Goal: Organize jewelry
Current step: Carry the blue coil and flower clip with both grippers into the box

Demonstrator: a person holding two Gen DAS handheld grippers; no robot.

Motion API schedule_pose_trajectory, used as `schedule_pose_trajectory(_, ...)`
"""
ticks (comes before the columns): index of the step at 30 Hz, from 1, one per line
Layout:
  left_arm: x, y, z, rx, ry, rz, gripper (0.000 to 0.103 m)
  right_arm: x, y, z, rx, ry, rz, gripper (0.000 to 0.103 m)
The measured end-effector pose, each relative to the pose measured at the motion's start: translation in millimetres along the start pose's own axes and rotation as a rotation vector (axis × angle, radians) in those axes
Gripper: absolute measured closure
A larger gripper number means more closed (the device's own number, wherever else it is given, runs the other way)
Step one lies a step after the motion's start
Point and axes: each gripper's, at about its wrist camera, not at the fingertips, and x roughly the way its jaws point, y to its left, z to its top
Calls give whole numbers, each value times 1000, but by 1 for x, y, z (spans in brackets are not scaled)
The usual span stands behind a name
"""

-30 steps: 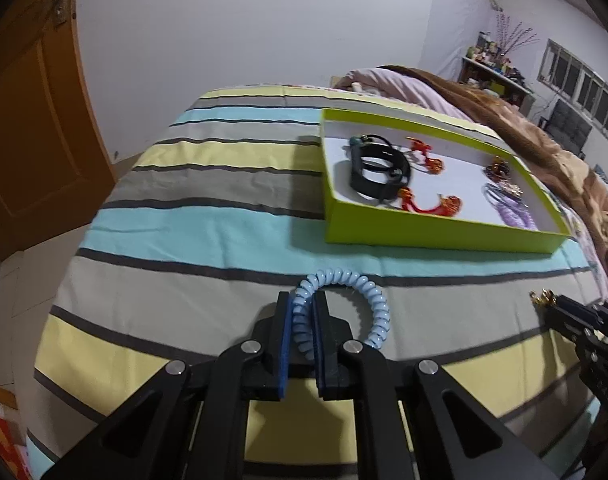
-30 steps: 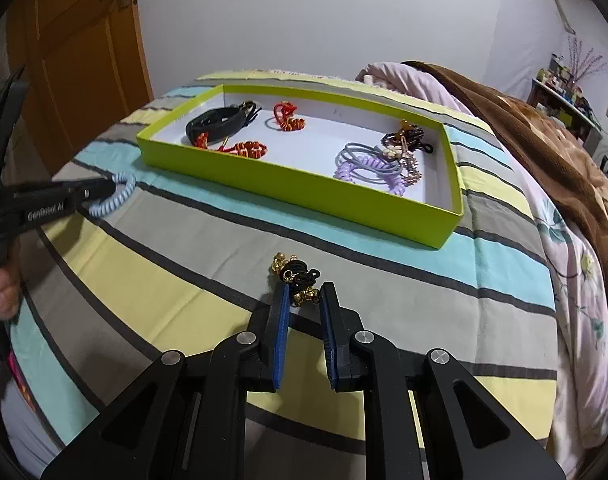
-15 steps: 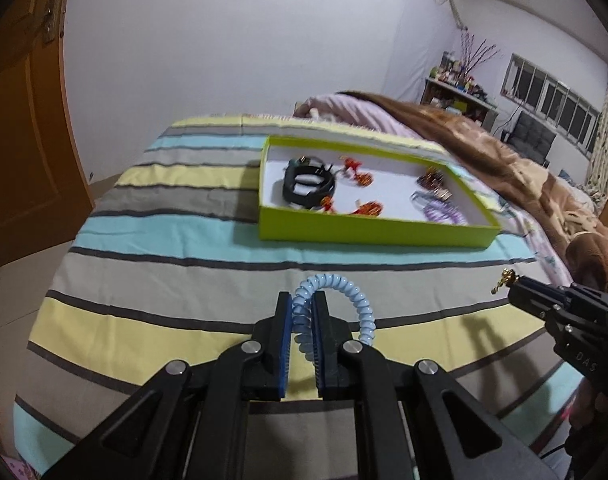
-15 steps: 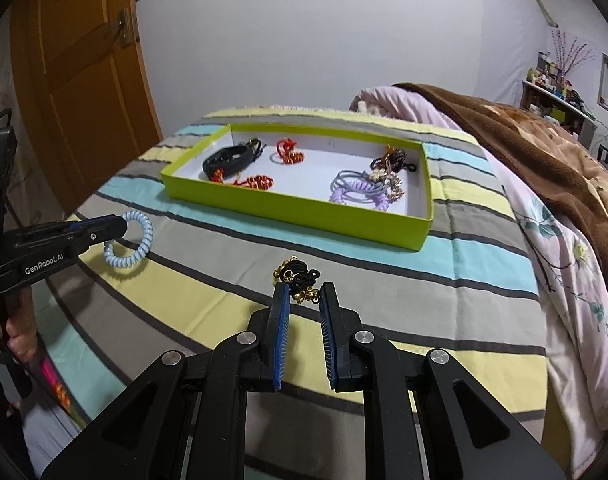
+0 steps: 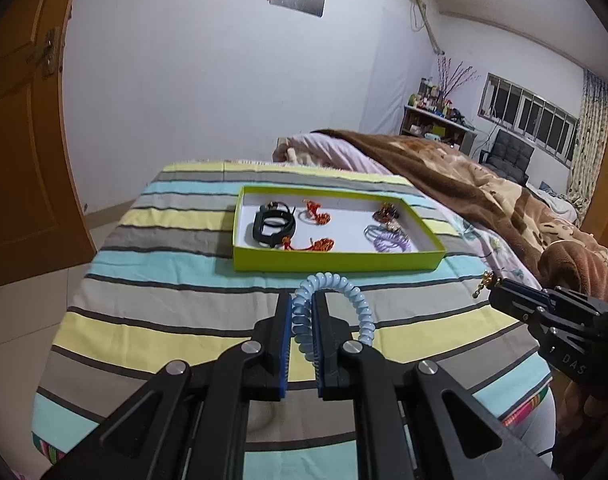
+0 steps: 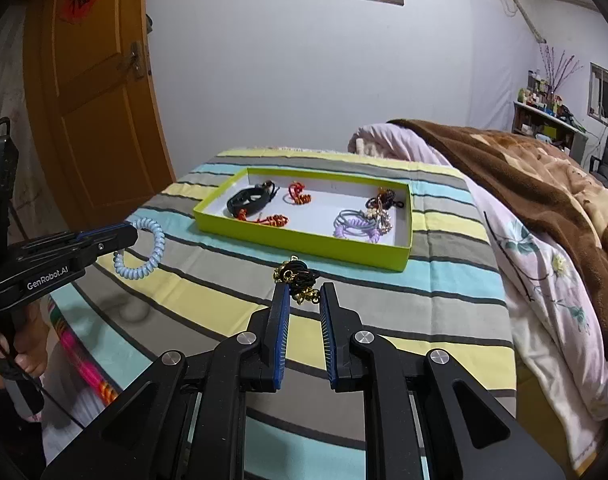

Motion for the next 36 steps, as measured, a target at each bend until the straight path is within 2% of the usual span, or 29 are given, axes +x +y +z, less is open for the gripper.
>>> schedule_pose_trajectory(8, -11, -6, 0, 12, -21, -4, 93, -13, 0, 1, 6, -25, -1, 87)
schedule_pose_trajectory(15, -1, -10, 5, 28, -17, -10, 93, -9, -2, 3, 7, -25, -4, 87)
schedule_pose_trajectory(22, 18, -15, 20, 50, -17, -22, 93, 6, -7, 14, 2, -19, -2, 87)
schedule_pose_trajectory(36, 83, -21, 53, 92, 22, -35, 93, 54, -27, 46, -2, 2, -15, 87)
